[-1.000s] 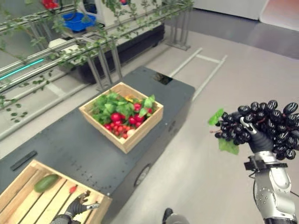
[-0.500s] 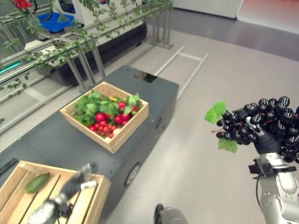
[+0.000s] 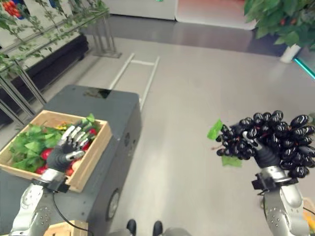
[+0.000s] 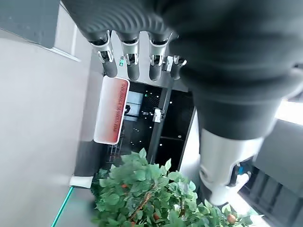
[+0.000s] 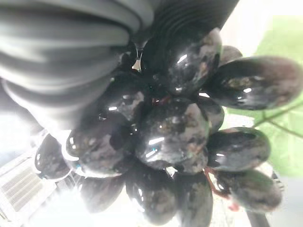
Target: Pick up the fruits from the basket on one side to the basket on the other side
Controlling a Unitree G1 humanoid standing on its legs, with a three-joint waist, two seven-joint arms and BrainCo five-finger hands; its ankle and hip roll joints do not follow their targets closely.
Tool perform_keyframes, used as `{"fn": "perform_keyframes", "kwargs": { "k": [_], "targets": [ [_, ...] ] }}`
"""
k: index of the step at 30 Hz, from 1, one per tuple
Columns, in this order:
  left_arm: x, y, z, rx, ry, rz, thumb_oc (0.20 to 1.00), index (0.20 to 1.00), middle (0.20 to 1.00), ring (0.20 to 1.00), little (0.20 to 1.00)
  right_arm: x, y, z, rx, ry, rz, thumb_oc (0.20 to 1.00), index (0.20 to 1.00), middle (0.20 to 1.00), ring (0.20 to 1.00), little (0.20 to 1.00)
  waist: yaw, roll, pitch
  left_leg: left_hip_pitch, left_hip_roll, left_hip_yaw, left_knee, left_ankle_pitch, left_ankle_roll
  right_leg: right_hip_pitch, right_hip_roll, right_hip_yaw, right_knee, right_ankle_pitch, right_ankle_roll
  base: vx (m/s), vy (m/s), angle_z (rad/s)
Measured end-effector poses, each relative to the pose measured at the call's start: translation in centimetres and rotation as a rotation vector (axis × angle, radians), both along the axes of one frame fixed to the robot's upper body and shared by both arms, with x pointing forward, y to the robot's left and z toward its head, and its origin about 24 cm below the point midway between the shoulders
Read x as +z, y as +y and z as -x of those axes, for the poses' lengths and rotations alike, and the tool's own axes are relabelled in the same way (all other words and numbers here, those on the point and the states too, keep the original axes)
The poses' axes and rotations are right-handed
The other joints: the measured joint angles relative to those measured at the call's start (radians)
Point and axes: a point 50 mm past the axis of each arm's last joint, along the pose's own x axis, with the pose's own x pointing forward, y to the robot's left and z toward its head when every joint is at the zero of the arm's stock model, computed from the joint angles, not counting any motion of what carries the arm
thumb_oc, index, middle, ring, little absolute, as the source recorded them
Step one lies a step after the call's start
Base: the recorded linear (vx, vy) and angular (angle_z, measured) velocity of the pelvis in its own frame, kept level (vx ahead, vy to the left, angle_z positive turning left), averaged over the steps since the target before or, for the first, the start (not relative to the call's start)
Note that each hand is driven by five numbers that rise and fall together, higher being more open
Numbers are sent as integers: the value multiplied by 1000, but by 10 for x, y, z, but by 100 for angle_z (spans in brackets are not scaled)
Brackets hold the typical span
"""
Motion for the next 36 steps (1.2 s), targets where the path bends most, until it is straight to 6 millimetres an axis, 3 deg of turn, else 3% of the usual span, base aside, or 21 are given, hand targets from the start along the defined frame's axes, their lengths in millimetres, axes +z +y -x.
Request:
{"fn": "perform_keyframes", "kwargs": {
  "k": [3,5,10,16,18,19,20,21,22,24,25,27,33,36],
  "targets": [
    [7,2,2,8,-34,-1,1000,1000,1000,1000,1000,1,-1,-1,8,6,16,200,200,200,200,200,6,32,-25,70,11,21,-58,17,-15,28,7,-2,-5,-4,-7,42,129,12],
    [12,4,3,16,-57,-5,1000,1000,1000,1000,1000,2,1,-2,17,7,26,200,200,200,200,200,26,32,-26,95,1,42,-93,24,-5,31,0,21,-5,-4,-7,9,171,-21],
    [17,4,4,14,-78,9,1000,1000,1000,1000,1000,3,2,-4,23,1,46,200,200,200,200,200,25,24,-27,141,-29,87,-153,44,28,29,-11,139,-2,1,2,-20,137,-18],
    [26,8,2,26,-123,34,1000,1000,1000,1000,1000,14,7,-6,40,-46,60,200,200,200,200,200,4,21,-19,161,-34,154,-196,51,49,4,-17,202,16,-7,56,-76,145,-32],
    [34,11,1,39,-154,37,1000,1000,1000,1000,1000,22,11,-8,58,-83,68,200,200,200,200,200,-10,24,-5,174,-28,235,-209,56,55,-24,-17,205,21,3,103,-112,39,-80],
    [38,15,2,64,-180,38,1000,1000,1000,1000,1000,29,14,-10,72,-113,75,200,200,200,200,200,9,34,6,174,-11,336,-216,55,60,-44,-48,102,37,-5,122,-84,51,-98],
    [40,17,2,75,-187,36,1000,1000,1000,1000,1000,32,15,-12,76,-126,76,200,200,200,200,200,14,37,12,172,-2,366,-214,54,61,-56,-71,44,58,-9,129,-102,66,-112],
    [44,19,1,91,-203,39,1000,1000,1000,1000,1000,36,13,-12,74,-140,88,200,200,200,200,200,26,42,23,174,11,393,-215,50,59,-69,-133,-88,110,-25,139,-55,52,-85],
    [47,19,1,99,-213,39,1000,1000,1000,1000,1000,39,9,-11,57,-147,93,200,200,200,200,200,25,36,23,176,12,398,-216,44,51,-68,-176,-155,140,-29,140,8,0,-69],
    [50,19,2,98,-226,37,1000,1000,1000,1000,1000,41,4,-8,32,-154,97,200,200,200,200,200,23,14,16,176,6,404,-214,41,31,-39,-207,-152,113,-11,167,96,-48,-33],
    [50,17,2,97,-230,43,1000,1000,1000,1000,1000,42,0,-6,15,-156,106,200,200,200,200,200,18,2,12,176,5,378,-213,43,19,-10,-192,-144,65,-17,133,76,-58,-18],
    [50,16,1,97,-234,53,1000,1000,1000,1000,1000,44,-8,-1,-19,-156,117,200,200,200,200,200,4,12,15,175,15,332,-205,44,12,2,-162,-105,53,-17,123,56,-41,-8],
    [53,9,0,81,-271,88,1000,1000,1000,1000,1000,49,-21,9,-70,-157,148,200,200,200,200,200,-11,54,5,195,50,299,-197,35,-25,48,-107,-95,-9,-11,92,96,-77,-12],
    [59,7,-4,73,-301,95,1000,1000,1000,1000,1000,50,-21,10,-70,-161,155,200,200,200,200,200,-30,36,3,148,80,295,-59,-9,-58,57,-93,-64,-12,-24,63,65,-123,-2]
  ]
}}
